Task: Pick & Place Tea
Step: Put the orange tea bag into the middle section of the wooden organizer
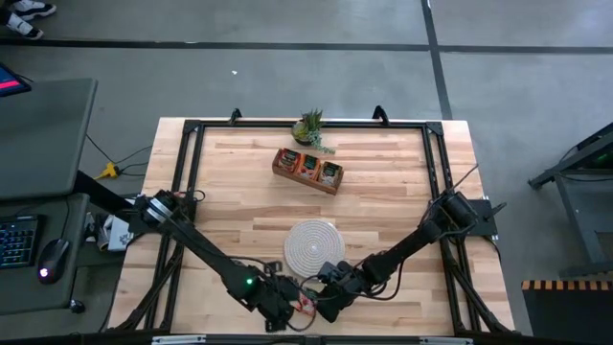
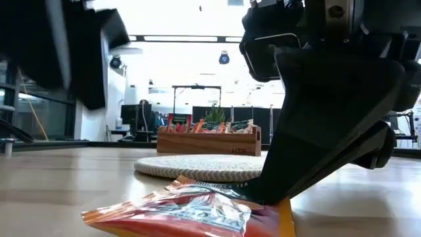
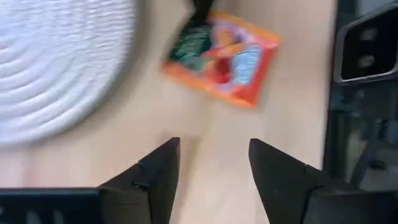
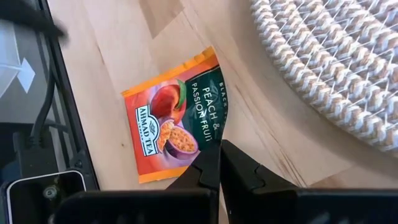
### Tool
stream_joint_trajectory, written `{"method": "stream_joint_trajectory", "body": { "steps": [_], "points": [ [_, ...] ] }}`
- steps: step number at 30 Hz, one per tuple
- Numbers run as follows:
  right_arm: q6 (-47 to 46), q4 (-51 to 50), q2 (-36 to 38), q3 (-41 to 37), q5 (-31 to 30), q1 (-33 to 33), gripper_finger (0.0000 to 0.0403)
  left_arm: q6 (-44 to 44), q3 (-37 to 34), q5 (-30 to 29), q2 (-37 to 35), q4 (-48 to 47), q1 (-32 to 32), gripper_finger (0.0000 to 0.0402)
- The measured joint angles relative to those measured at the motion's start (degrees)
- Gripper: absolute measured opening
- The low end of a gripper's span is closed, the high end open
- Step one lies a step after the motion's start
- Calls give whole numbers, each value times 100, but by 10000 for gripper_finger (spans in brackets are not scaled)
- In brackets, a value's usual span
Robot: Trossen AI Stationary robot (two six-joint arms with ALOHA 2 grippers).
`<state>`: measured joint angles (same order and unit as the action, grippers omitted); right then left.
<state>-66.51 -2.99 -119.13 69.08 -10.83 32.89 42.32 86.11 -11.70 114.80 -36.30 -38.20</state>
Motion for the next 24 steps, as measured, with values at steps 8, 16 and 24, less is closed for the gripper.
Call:
{"method": "stream_joint_trajectory", "body": {
  "steps": [8, 16, 24],
  "points": [
    [160, -86, 149, -10, -230, 126, 0, 906, 15, -1496, -1060, -1425, -218, 197],
    [717, -890, 783, -9, -648, 109, 0, 2199, -86, -2836, -1900, -2568, -717, 197],
    [1393, -2017, 1807, 0, -1298, 61, 0, 2954, -1276, -3518, -2884, -1524, -1051, 197]
  ]
}}
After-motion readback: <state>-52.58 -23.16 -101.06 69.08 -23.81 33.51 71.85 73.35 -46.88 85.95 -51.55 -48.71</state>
